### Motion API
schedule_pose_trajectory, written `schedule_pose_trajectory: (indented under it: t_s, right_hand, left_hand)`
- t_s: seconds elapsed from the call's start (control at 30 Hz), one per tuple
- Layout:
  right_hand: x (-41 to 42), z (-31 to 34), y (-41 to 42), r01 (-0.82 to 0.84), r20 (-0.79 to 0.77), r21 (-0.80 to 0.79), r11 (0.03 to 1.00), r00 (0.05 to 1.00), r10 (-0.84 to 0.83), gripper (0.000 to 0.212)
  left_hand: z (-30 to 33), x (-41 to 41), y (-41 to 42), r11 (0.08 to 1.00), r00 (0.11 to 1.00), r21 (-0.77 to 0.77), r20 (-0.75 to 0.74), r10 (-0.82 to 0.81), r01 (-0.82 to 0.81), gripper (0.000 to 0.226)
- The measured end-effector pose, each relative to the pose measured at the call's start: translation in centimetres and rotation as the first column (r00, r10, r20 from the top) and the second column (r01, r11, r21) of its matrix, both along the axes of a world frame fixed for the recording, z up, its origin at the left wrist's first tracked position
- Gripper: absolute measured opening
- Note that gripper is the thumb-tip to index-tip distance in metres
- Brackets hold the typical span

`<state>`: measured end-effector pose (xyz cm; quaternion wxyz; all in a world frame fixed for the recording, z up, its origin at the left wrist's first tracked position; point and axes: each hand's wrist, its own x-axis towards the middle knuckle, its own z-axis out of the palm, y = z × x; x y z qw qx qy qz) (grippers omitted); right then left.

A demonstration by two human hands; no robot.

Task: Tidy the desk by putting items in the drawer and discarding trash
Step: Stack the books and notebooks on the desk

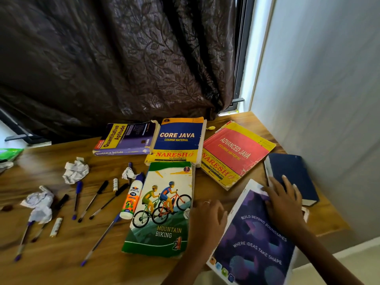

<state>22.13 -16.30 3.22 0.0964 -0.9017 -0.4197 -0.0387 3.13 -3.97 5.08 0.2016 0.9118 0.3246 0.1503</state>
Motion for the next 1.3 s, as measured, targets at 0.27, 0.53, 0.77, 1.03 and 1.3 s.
schedule_pose_trajectory:
  t_s: [0.27,0.53,0.77,1.03,1.3]
  right_hand:
    - [-9.3,-3.2,-0.7,-0.039,-0.069,-0.016,0.999,0.997,0.038,0.051]
    - [-10.7,-1.9,0.0,-0.026,-0.204,-0.16,0.987,0.979,-0.007,0.061]
    - [-9.8,-2.5,-0.1,-0.037,-0.23,-0.009,0.999,0.973,0.034,0.05]
    - [-9.4,-2.1,-2.8,0.333,-0.391,0.166,0.928,0.886,-0.248,0.042]
    - [-9.3,0.3,-2.0,0.319,-0.513,0.261,0.911,0.846,-0.149,0.034]
  left_hand:
    - [-0.7,-8.1,3.2,1.0,1.0,-0.025,-0.025,0.013,-0.014,0.078]
    - [-4.7,-13.7,4.1,0.987,0.903,-0.014,-0.402,-0.152,0.16,0.119]
    - [-4.3,-13.7,3.9,0.987,0.917,-0.015,-0.366,-0.157,0.162,0.111]
    - [-3.2,-13.7,2.5,0.989,0.899,0.022,-0.42,-0.126,0.149,0.099]
    - [-1.8,-9.9,-0.9,0.974,0.889,-0.049,-0.4,-0.223,0.222,0.08]
